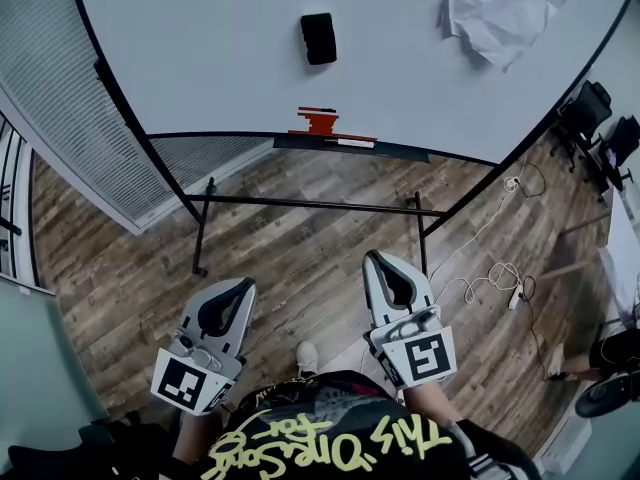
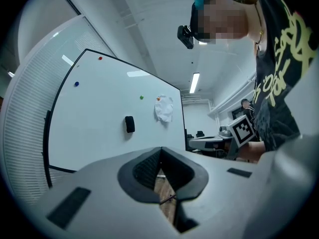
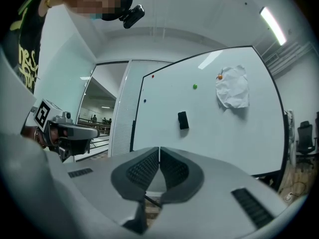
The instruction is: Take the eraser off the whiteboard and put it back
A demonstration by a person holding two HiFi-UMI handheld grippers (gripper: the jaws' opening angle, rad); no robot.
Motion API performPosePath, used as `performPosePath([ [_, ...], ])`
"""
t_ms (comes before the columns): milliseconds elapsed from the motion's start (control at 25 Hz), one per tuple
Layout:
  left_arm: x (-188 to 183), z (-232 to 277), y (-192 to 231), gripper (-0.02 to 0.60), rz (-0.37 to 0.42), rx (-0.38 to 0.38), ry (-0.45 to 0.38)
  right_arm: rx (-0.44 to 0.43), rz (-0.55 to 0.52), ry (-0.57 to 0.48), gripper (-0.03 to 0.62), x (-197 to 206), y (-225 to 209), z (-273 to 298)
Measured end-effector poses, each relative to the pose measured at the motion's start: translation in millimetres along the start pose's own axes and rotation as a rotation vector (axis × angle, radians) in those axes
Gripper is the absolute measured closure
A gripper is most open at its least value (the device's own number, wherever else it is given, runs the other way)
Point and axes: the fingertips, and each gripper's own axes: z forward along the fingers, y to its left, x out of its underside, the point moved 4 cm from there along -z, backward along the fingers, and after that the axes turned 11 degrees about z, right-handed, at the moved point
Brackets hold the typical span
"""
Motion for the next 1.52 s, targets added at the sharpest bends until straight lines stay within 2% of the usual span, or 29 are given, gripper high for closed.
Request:
performPosePath([
  [240, -2, 15, 8, 0.574, 0.007, -0.009, -0.005, -0.01, 0.008, 0.007, 0.583, 1, -11, 14],
  [360, -2, 19, 9, 0.574, -0.033, -0.013, 0.006, -0.014, 0.012, 0.013, 0.583, 4, -13, 18],
  [600, 2, 25, 13, 0.574, -0.045, -0.007, 0.015, -0.026, 0.014, 0.007, 0.583, 3, -11, 25],
  [760, 2, 28, 12, 0.574, 0.006, 0.004, -0.007, -0.009, 0.004, 0.03, 0.583, 8, -21, 22],
  [1200, 2, 20, 0, 0.574, 0.001, -0.039, 0.01, -0.05, 0.044, 0.12, 0.583, 30, -26, 16],
  [1520, 4, 11, 5, 0.574, -0.004, -0.071, 0.027, -0.068, 0.053, 0.116, 0.583, 34, -22, 21],
])
